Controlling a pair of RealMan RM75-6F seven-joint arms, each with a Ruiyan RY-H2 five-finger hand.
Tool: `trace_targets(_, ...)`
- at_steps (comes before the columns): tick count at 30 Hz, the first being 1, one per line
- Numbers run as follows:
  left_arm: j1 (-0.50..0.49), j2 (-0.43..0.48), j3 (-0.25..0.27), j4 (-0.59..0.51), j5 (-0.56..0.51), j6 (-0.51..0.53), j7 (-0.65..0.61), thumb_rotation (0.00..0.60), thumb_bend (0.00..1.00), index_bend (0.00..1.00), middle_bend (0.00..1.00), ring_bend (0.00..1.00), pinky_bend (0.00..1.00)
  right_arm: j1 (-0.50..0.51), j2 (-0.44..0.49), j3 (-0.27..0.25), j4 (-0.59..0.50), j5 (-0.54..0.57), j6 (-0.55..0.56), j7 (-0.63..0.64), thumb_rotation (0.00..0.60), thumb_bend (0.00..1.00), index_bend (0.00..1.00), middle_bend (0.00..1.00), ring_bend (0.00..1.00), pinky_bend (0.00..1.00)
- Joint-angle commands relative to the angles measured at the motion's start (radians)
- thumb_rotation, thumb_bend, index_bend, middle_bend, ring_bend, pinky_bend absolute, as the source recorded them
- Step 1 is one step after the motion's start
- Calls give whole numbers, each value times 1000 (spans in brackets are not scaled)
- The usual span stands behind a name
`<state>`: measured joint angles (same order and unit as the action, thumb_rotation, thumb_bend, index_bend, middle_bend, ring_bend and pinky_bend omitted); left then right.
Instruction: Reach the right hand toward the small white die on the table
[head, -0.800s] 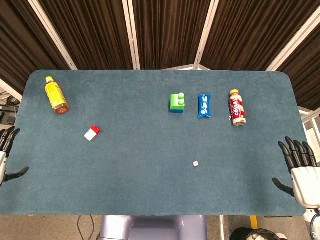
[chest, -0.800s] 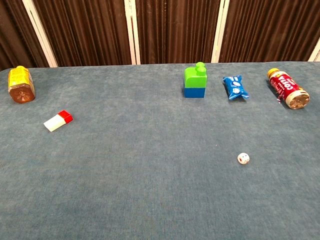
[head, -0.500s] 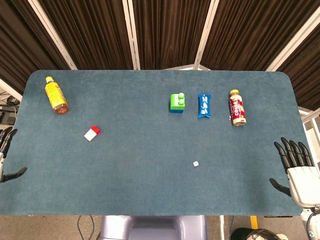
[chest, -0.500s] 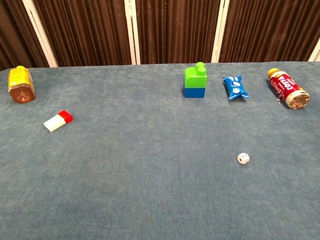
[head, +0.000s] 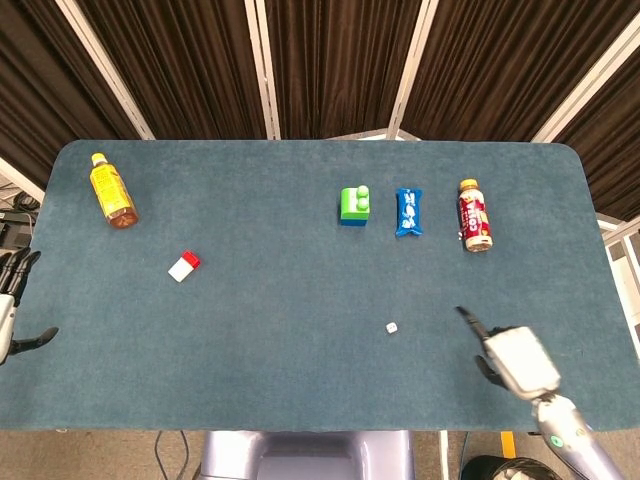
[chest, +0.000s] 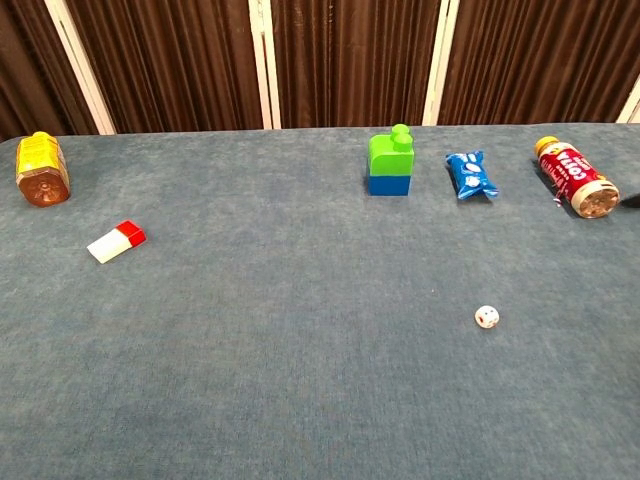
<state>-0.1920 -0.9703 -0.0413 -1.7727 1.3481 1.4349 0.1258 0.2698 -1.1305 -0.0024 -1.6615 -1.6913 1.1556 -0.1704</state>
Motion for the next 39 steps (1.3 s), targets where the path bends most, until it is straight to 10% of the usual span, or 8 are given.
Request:
trace_targets(1,-2,-5,-5,3,-5,-6,8,600,0,0,0,0,0,107,-29,-8,-17,11,-158,-23,600,753,0,757,789,1000)
trace_targets(13,-13,-32,-20,20,-46,-51,51,600,0,0,0,0,0,221,-91,0,-10,143,-367,-91,600,759,0,758,789,1000)
trace_targets(39,-9,-34,-30,20,-44,-71,54,600,0,0,0,0,0,266,-148,-19,57,239,-368,-144,600,759,0,760,789,1000)
